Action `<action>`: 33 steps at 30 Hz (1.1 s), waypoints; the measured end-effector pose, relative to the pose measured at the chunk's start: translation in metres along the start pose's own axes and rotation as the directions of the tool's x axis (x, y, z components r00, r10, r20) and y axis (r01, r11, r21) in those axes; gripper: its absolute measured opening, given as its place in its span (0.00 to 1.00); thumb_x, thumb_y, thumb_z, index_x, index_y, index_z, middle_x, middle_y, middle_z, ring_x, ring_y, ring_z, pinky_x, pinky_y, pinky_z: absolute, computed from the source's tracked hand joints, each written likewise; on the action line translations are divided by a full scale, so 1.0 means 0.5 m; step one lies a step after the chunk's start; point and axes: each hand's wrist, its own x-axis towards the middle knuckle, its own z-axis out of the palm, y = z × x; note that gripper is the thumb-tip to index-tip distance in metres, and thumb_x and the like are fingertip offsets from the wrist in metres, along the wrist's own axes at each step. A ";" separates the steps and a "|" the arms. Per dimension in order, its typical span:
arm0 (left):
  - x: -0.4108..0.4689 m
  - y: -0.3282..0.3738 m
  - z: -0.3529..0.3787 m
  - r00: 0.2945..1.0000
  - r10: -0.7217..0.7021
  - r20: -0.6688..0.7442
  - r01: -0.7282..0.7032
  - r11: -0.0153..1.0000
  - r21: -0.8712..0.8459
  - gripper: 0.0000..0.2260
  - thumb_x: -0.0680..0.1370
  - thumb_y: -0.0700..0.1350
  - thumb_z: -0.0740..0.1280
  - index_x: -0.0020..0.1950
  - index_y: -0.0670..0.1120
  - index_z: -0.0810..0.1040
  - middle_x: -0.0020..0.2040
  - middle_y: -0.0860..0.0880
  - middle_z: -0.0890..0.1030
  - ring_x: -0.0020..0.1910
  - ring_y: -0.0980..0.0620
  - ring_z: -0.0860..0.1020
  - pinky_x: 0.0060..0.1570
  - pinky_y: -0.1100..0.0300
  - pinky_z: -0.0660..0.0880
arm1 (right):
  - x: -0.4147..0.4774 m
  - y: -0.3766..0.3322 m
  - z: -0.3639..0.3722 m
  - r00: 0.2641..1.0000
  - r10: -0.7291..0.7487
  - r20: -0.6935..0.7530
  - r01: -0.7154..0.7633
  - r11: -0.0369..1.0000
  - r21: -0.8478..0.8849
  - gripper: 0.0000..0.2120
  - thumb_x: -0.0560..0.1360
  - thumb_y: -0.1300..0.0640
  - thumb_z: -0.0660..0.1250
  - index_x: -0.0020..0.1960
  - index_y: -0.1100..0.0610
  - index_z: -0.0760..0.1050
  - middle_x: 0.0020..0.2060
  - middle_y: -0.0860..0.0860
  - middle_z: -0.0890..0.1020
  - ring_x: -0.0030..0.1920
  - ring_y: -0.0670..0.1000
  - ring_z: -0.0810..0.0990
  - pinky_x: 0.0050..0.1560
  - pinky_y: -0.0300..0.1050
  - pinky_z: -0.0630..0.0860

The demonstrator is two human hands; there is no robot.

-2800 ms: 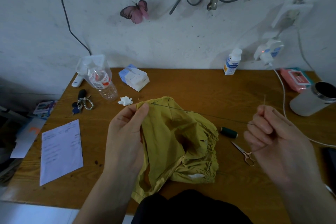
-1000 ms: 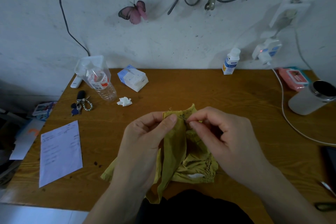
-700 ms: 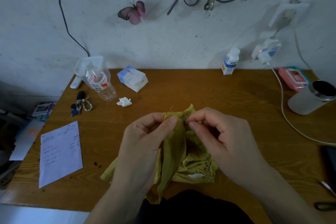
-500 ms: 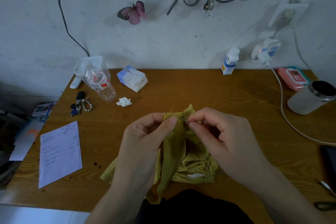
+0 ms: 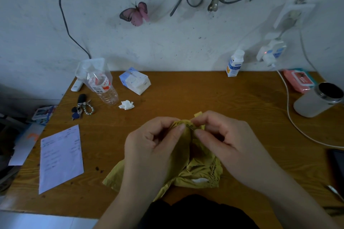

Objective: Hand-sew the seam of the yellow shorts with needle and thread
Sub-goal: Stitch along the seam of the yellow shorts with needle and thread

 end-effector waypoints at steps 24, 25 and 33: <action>-0.016 -0.007 0.023 0.977 0.193 -0.096 -0.166 0.958 0.235 0.07 0.73 0.43 0.71 0.42 0.56 0.78 0.36 0.61 0.81 0.41 0.65 0.78 0.37 0.77 0.71 | -0.005 -0.015 0.022 0.983 -0.046 -0.175 0.009 0.978 -0.208 0.04 0.76 0.56 0.64 0.46 0.53 0.77 0.27 0.46 0.77 0.29 0.46 0.76 0.27 0.33 0.69; -0.015 -0.004 0.023 0.981 0.159 -0.108 -0.135 0.970 0.202 0.08 0.72 0.45 0.71 0.42 0.59 0.77 0.38 0.60 0.81 0.41 0.66 0.78 0.37 0.77 0.71 | -0.004 -0.015 0.022 0.983 -0.047 -0.178 0.010 0.979 -0.203 0.04 0.76 0.56 0.63 0.46 0.53 0.77 0.27 0.46 0.77 0.29 0.46 0.76 0.27 0.34 0.69; -0.004 0.011 0.014 0.995 -0.099 -0.027 0.097 0.992 -0.076 0.04 0.65 0.53 0.70 0.37 0.55 0.83 0.37 0.57 0.84 0.37 0.59 0.81 0.32 0.72 0.75 | -0.009 -0.013 0.016 0.981 -0.054 -0.184 0.022 0.984 -0.174 0.03 0.76 0.59 0.66 0.44 0.54 0.77 0.27 0.46 0.77 0.30 0.47 0.76 0.29 0.33 0.70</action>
